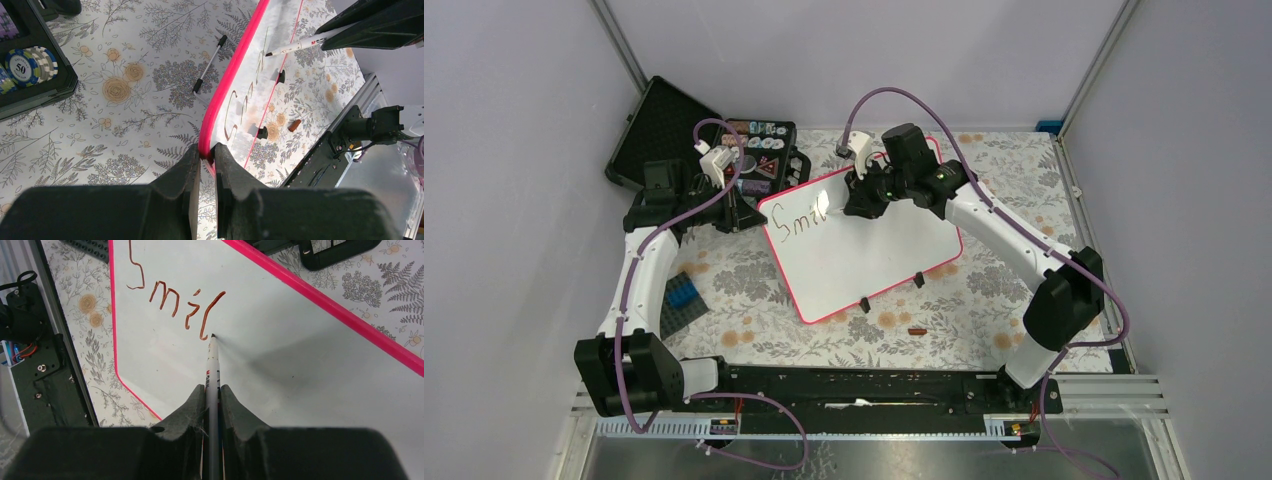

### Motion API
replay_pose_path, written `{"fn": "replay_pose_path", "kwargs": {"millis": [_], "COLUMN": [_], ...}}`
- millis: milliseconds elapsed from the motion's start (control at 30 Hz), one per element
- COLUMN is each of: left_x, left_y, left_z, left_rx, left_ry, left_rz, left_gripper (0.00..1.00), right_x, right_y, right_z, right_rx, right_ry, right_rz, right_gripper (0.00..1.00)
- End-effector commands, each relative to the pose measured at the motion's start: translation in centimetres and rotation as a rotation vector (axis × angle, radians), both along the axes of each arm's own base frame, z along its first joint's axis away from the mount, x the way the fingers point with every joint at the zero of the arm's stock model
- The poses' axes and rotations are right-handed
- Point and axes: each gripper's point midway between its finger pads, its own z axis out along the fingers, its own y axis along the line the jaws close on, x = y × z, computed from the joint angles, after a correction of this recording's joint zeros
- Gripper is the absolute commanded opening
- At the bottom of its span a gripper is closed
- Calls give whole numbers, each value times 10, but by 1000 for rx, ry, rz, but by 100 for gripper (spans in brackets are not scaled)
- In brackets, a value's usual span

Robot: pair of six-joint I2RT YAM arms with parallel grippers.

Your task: Write a sentence on the whiteboard

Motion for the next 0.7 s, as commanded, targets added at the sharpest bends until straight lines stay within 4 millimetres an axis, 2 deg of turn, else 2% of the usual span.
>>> {"fn": "replay_pose_path", "kwargs": {"millis": [0,433,667], "left_x": [10,10,9], "left_y": [3,3,3], "left_z": [12,13,11], "left_rx": [36,36,38], "left_ry": [-101,-103,-101], "left_rz": [-3,-3,-3], "left_gripper": [0,0,0], "right_x": [10,21,25], "right_y": [-1,-14,-14], "right_z": [27,31,35], "right_rx": [21,6,10], "right_ry": [-89,-115,-122], "right_rz": [-18,-58,-63], "right_gripper": [0,0,0]}}
